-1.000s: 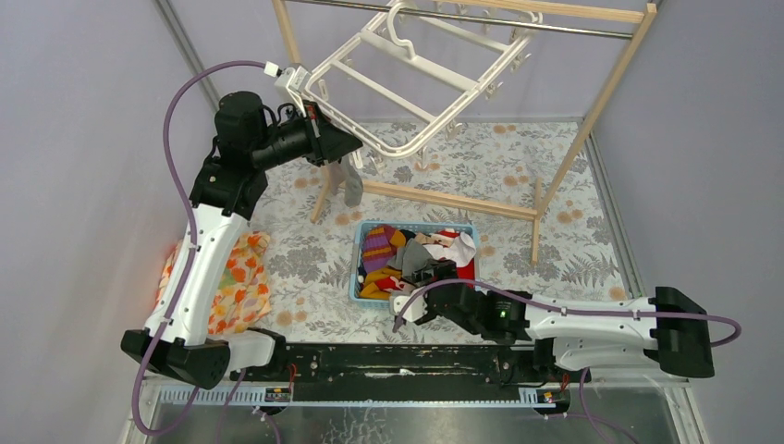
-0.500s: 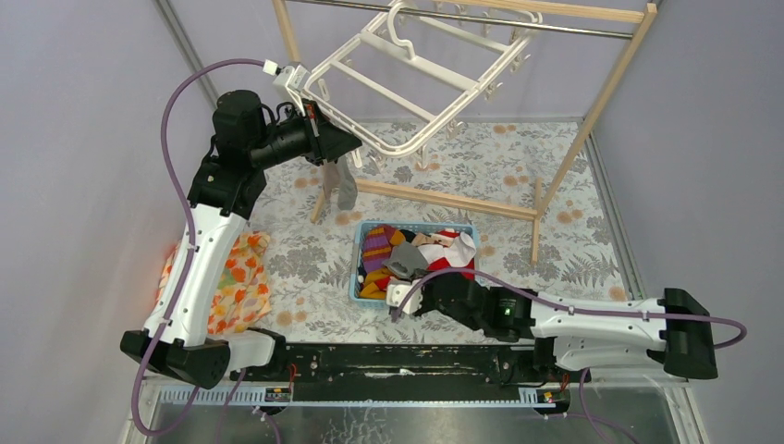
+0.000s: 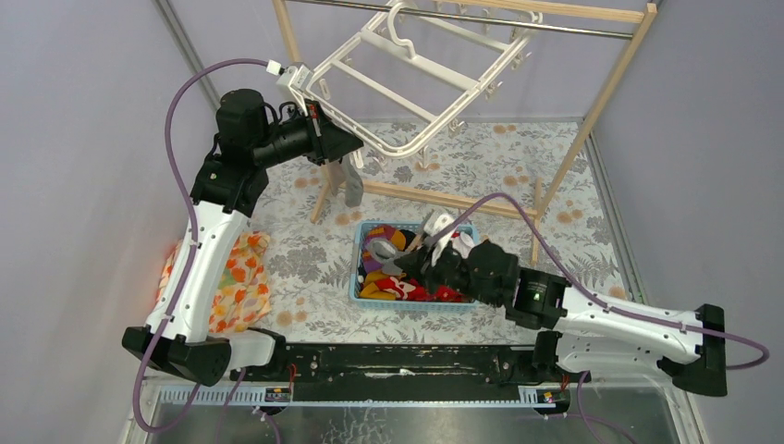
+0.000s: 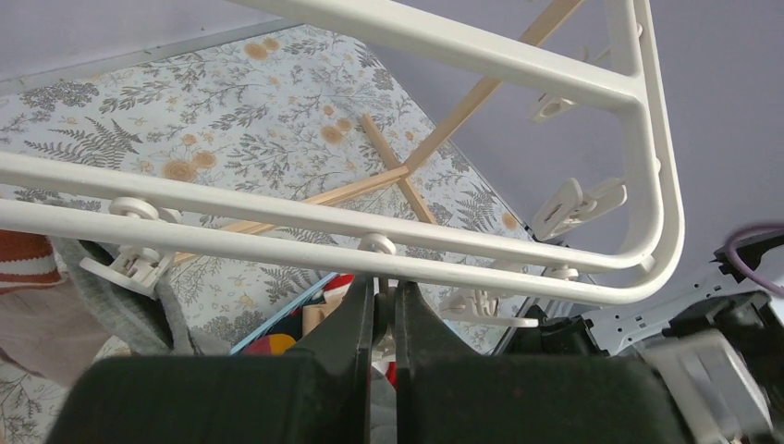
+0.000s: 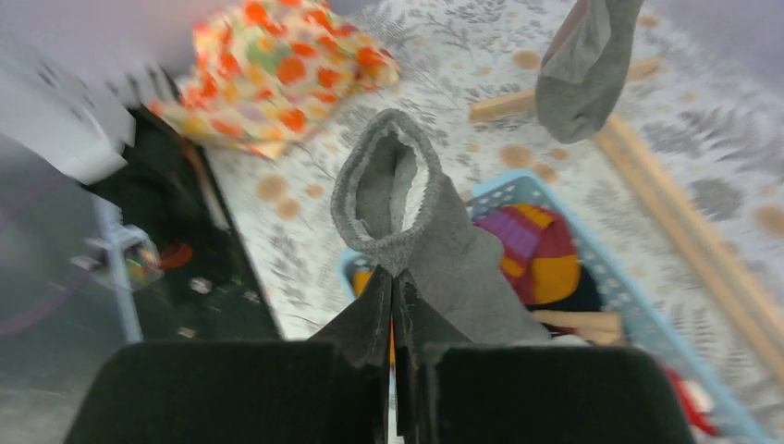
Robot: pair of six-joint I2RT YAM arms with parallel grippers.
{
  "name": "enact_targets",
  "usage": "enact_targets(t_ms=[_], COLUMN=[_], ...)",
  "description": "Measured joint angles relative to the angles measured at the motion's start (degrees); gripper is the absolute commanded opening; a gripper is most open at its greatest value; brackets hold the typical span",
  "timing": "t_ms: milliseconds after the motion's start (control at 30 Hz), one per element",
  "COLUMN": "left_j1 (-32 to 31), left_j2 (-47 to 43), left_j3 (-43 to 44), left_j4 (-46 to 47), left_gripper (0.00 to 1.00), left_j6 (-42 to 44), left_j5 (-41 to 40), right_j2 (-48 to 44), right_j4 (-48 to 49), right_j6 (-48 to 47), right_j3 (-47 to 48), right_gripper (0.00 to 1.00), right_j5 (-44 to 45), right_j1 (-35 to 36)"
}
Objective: Clip the socks to the hanger
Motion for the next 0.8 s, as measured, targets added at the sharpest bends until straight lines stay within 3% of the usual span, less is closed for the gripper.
enact_targets(t_ms=[267,533,800], left_j1=[0.0,0.0,0.0], left_j2=[0.02,0.02,0.02], left_j3=[0.0,-0.02,-0.66], left_j4=[0.02,0.02,0.46], left_gripper=[0.0,0.0,0.0], left_j6=[-0.02,-0.02,-0.04], left_j5=[0.81,1.09,1.25], right_j2=[-4.85,-3.06,-8.92], right_j4=[9.64,6.58,7.39], right_j6=[36.17,50.31,55.69], right_j3=[-8.52,-17.0,-25.75], right_gripper=[0.0,0.01,0.46], right_j5=[-18.03,-20.09,-10.21], right_j1=[-18.53,-24.09,-24.68])
